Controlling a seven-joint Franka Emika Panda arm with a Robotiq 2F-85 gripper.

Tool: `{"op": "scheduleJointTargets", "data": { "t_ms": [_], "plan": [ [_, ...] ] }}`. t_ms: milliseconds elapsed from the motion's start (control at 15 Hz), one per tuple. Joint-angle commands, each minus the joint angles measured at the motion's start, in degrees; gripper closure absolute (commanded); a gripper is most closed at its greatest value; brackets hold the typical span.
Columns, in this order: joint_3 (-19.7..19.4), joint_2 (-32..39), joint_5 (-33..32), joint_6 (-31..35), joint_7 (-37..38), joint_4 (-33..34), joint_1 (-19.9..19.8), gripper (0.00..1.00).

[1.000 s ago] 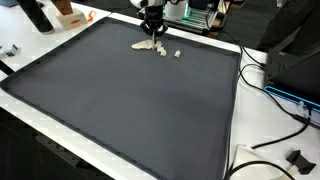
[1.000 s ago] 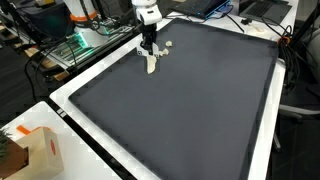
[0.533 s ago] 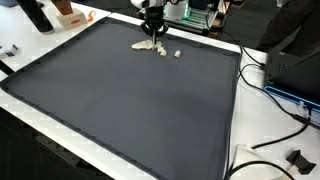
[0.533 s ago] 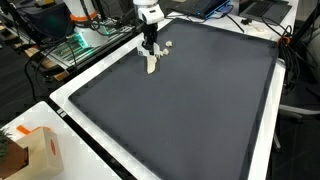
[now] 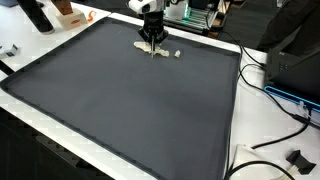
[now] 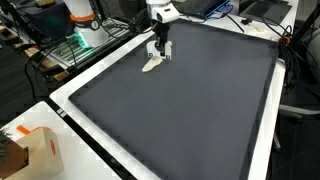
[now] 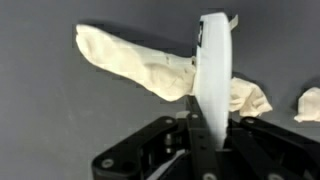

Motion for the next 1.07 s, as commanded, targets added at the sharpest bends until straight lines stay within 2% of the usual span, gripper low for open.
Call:
{"op": "scheduleJointTargets", "data": {
  "t_ms": [0,467,600,733,1000],
  "plan": [
    [-0.5,7.8,-1.6,1.1,1.6,7.2,1.1,0.99],
    [-0.3,12.6,-0.5,-0.7,0.9,14.8,1.3,0.99],
    [0.1,13.1,0.9,-3.4,0.5,15.7,0.8,0.99],
    [0.9,12.4,2.7,-4.5,-0.2,14.7,0.1,0.99],
    [2.2,6.7,7.6,-2.5,-1.5,6.3,-1.5,0.99]
  ]
}}
